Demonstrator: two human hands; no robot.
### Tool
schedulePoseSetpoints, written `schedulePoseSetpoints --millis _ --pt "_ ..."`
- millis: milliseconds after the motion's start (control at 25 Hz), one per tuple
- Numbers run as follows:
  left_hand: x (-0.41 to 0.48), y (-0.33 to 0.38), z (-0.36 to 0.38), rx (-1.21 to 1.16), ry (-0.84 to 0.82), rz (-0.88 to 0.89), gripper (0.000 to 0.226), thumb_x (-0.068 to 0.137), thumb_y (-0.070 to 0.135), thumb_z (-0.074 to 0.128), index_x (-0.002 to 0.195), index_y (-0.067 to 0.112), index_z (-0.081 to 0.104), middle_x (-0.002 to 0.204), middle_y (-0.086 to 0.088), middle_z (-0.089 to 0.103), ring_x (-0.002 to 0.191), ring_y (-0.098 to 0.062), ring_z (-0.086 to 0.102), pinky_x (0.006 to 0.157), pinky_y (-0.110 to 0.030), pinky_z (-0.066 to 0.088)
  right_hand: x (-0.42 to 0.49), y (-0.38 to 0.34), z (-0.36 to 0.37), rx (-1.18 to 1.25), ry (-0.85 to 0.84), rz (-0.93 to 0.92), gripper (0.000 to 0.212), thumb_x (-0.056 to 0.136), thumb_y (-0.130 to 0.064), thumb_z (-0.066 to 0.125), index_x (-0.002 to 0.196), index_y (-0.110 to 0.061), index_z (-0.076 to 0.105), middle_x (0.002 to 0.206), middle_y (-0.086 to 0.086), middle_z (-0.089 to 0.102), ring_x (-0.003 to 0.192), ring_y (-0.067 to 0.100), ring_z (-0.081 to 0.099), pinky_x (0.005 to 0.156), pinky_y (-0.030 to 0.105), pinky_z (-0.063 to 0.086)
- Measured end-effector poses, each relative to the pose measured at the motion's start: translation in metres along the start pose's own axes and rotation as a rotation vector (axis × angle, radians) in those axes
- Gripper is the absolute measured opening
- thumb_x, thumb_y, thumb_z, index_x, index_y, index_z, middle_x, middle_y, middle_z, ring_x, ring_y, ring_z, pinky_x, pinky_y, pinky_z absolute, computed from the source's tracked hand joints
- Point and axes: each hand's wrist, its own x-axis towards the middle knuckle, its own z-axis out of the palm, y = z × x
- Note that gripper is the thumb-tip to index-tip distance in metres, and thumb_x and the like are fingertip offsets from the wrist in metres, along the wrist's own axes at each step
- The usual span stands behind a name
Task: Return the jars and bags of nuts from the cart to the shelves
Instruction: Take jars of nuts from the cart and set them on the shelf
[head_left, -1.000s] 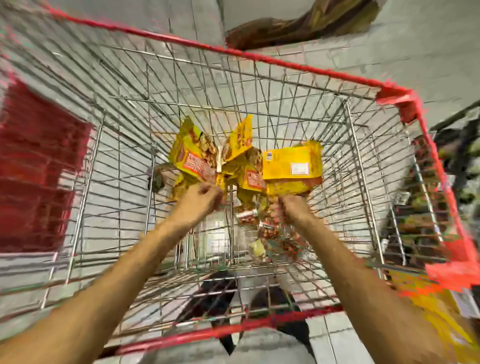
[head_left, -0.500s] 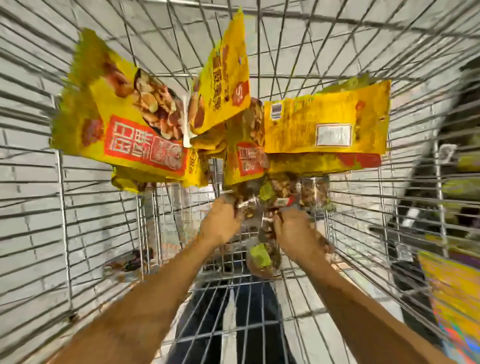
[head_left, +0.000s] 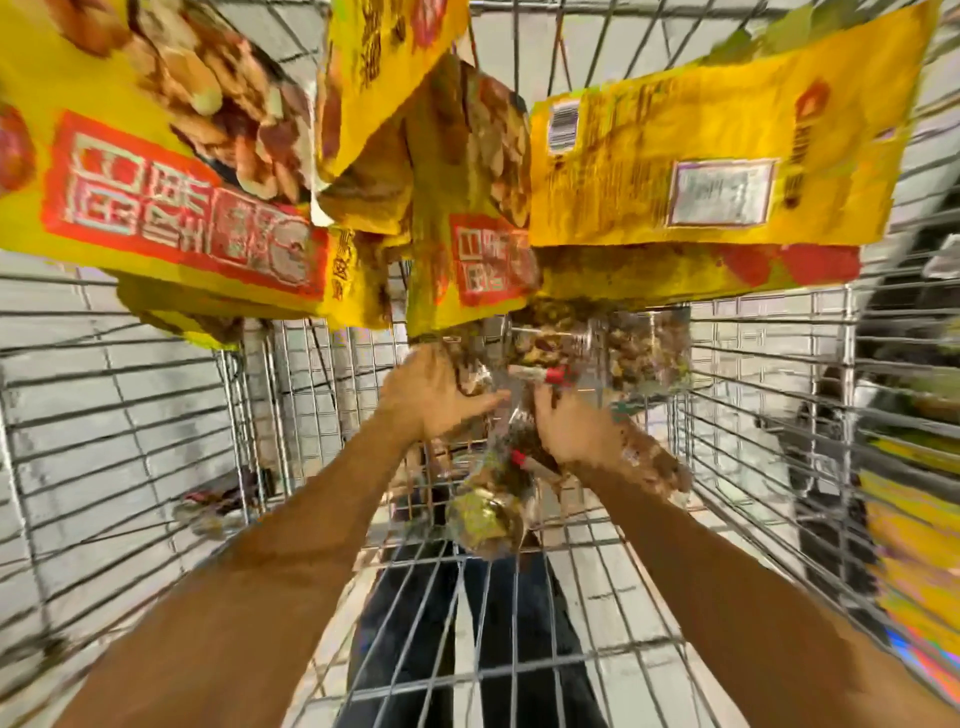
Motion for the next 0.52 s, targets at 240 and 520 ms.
schedulePoseSetpoints --millis 240,520 --pt "-0.047 -0.023 -0.021 -1.091 -0.243 -0.170 0.042 0.072 0.057 0.062 0.080 0.016 0.069 0.068 0.005 0.069 0.061 -0.008 0.064 0.062 -0.015 0.049 -0.023 0.004 -0.044 0.658 -0.358 0.076 0.062 0.098 -0.051 0.021 0.095 -0.006 0.063 0.096 0.019 0.061 0.092 0.030 0.057 0.076 0.032 0.039" --pt "-0.158 0.008 -0.152 -1.366 -0.280 0.044 0.049 0.070 0.058 0.051 0.085 0.019 0.076 0.083 -0.007 0.075 0.080 -0.018 0.072 0.076 -0.037 0.056 -0.157 0.000 -0.171 1.396 -0.234 -0.054 0.054 0.096 -0.051 0.028 0.081 -0.008 0.059 0.073 0.022 0.058 0.064 0.030 0.055 0.061 0.028 0.041"
